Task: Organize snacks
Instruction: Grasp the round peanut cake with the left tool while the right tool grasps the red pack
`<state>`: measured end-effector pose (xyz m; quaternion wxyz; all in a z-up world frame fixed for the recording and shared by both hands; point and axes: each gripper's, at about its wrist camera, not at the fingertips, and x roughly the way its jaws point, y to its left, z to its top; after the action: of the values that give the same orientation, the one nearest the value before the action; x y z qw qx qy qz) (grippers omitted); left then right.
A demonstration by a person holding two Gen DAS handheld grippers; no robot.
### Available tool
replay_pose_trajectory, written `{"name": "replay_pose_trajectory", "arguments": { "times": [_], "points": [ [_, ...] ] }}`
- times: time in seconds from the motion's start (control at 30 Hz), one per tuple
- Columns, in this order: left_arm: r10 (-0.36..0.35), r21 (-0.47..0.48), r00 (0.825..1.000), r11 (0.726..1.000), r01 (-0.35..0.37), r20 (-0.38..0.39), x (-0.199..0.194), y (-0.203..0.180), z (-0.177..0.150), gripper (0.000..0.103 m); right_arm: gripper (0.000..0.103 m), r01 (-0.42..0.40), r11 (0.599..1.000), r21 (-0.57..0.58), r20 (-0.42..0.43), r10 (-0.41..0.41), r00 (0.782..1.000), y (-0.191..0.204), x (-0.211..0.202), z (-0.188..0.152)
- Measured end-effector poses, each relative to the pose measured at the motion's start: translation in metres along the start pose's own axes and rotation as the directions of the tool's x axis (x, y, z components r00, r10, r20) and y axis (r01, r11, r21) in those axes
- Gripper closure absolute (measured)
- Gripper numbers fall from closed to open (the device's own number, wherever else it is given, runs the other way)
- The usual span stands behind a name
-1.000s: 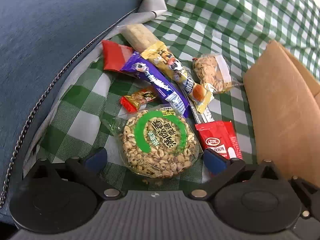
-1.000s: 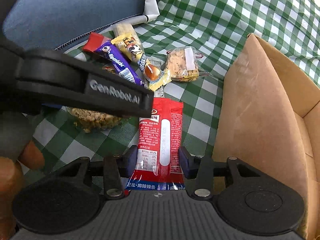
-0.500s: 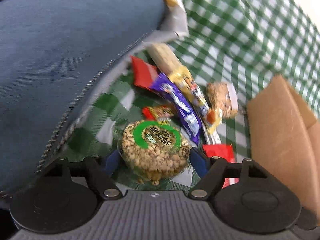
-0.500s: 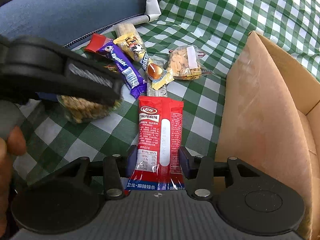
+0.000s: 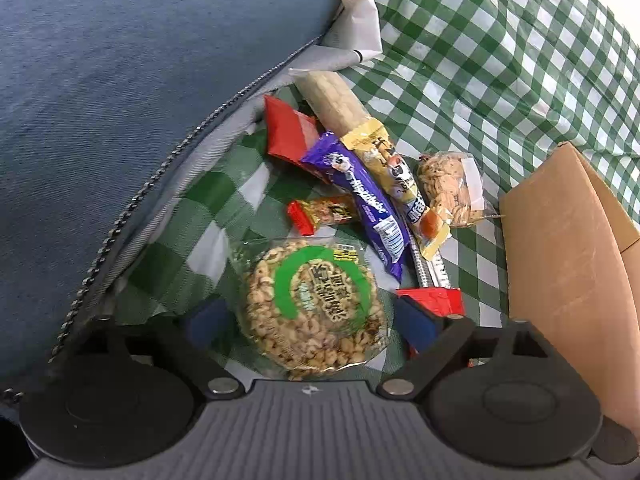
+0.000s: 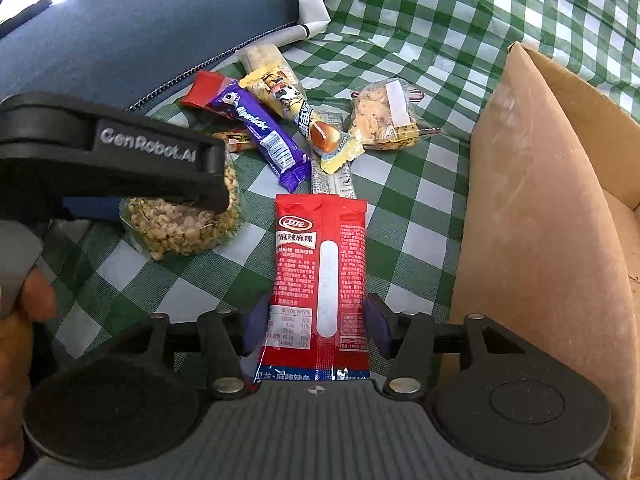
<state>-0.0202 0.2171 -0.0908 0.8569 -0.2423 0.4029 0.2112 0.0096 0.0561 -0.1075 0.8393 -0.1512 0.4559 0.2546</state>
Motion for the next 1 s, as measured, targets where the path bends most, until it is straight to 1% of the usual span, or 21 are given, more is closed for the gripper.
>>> {"name": "replay_pose_trajectory", "arguments": {
  "times": [0.17,0.37,0.43,0.57,0.67,1.0],
  "points": [
    [0.040,0.077,0.999,0.996,-0.040,0.000,0.012,-0.014,-0.002,0.007,0.044,-0.005,1.000,-0.001,-0.004,0.005,1.000,0.000,0.004,0.000],
    [0.049,0.109,0.999,0.993,-0.048,-0.007,0.017,-0.018,-0.004,0.007,0.045,-0.009,1.000,-0.002,0.004,0.009,1.000,-0.001,0.004,-0.001],
    [0.054,0.115,0.999,0.992,-0.053,-0.007,0.018,-0.020,-0.004,0.007,0.046,-0.012,1.000,-0.002,0.007,0.012,1.000,-0.001,0.004,-0.001],
    [0.061,0.131,0.998,0.990,-0.060,-0.006,0.019,-0.022,-0.006,0.007,0.052,-0.016,1.000,-0.005,0.014,0.016,1.000,0.000,0.003,-0.002],
    [0.060,0.133,0.998,0.989,-0.059,-0.005,0.019,-0.021,-0.005,0.007,0.054,-0.016,1.000,-0.008,0.019,0.016,1.000,0.001,0.002,-0.002],
    [0.067,0.144,0.998,0.987,-0.065,-0.004,0.019,-0.022,-0.006,0.007,0.055,-0.012,1.000,-0.018,0.025,0.012,1.000,0.002,0.000,-0.002]
  ]
}}
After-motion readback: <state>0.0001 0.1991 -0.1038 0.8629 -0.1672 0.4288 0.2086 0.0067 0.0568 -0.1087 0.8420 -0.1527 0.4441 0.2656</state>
